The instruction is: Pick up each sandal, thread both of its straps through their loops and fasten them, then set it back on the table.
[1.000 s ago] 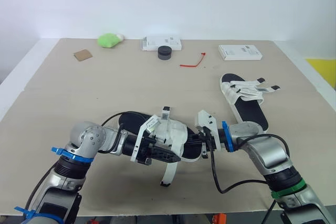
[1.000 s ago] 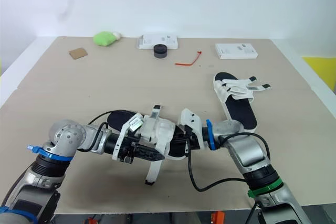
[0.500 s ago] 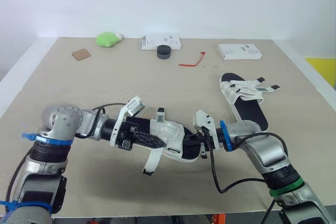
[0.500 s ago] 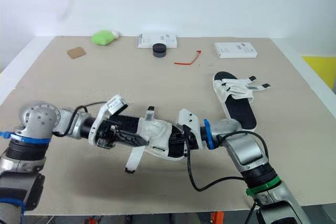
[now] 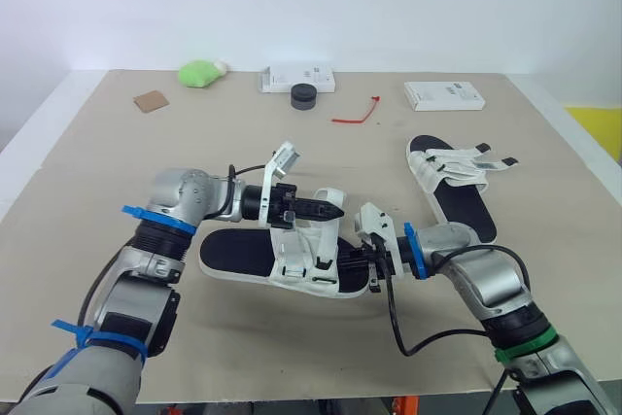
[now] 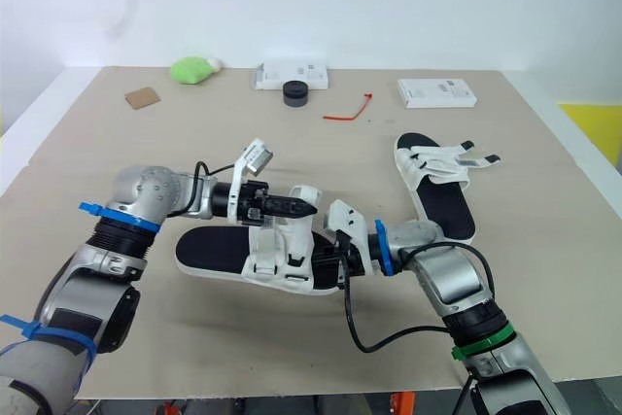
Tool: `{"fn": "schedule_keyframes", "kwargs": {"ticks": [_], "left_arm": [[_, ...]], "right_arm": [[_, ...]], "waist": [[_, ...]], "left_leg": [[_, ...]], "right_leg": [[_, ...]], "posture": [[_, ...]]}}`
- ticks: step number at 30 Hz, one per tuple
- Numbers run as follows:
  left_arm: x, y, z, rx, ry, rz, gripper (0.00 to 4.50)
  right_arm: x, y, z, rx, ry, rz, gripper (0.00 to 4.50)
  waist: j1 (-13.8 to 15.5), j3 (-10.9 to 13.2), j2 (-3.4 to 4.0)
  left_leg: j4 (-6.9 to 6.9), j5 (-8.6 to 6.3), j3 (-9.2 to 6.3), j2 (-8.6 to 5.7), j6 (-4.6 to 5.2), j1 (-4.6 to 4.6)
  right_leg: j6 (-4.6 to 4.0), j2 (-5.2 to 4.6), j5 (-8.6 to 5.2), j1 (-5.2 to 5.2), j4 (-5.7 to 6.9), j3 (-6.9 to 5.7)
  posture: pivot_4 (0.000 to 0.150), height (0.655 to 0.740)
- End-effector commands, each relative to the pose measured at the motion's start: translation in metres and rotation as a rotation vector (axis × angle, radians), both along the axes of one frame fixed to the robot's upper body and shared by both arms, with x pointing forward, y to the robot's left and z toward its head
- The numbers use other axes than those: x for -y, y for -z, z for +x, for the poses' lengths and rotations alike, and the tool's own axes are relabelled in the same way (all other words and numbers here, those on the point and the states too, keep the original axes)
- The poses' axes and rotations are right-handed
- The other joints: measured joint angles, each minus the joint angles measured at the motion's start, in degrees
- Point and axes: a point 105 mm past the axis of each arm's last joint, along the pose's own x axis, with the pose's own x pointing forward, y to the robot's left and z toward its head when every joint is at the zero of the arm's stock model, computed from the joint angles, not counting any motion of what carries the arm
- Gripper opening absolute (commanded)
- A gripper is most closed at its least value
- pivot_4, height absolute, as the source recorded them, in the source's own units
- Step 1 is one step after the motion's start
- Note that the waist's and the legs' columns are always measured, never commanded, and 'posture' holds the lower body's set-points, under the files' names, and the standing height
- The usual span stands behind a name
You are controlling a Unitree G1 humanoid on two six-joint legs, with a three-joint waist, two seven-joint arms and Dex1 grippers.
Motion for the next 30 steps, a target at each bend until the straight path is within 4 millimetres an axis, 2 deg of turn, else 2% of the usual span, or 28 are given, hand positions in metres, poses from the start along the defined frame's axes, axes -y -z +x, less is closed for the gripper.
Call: {"fn": "schedule_keyframes", "kwargs": {"ticks": [1,5,14,26,30], "left_arm": [[-0.001,-0.003,-0.002,0.019,0.004,-0.011,0.05],[-0.004,-0.001,-0.005,-0.026,0.004,-0.018,0.05],[-0.008,-0.012,-0.004,-0.222,-0.030,-0.084,0.05],[-0.013,0.009,-0.017,-0.312,-0.047,-0.010,0.05],[-0.010,0.007,-0.015,-0.334,-0.054,-0.044,0.05]], "right_arm": [[0.013,0.037,-0.010,-0.133,0.056,-0.096,0.00],[0.014,0.037,-0.011,-0.133,0.063,-0.097,0.00],[0.009,0.037,-0.008,-0.128,0.049,-0.096,0.00],[0.009,0.036,-0.006,-0.122,0.043,-0.100,0.00],[0.009,0.036,-0.006,-0.121,0.043,-0.103,0.00]], "waist": [[0.0,0.0,0.01],[0.0,0.0,0.01],[0.0,0.0,0.01],[0.0,0.0,0.01],[0.0,0.0,0.01]], "left_leg": [[0.00,0.00,0.00,0.00,0.00,0.01],[0.00,0.00,0.00,-0.01,0.00,0.00],[0.06,0.00,-0.01,-0.01,0.00,0.01],[0.09,0.00,-0.01,-0.02,-0.01,0.03],[0.13,0.01,-0.02,-0.02,-0.02,0.03]], "right_leg": [[0.01,0.00,-0.01,0.01,0.00,0.01],[0.02,-0.01,-0.01,0.02,0.00,0.01],[0.06,-0.01,0.00,0.04,0.01,0.00],[0.07,-0.01,0.03,0.05,0.03,0.00],[0.09,-0.01,0.06,0.07,0.04,0.00]], "posture": [[0.150,0.7400],[0.150,0.7400],[0.150,0.7400],[0.150,0.7400],[0.150,0.7400]]}}
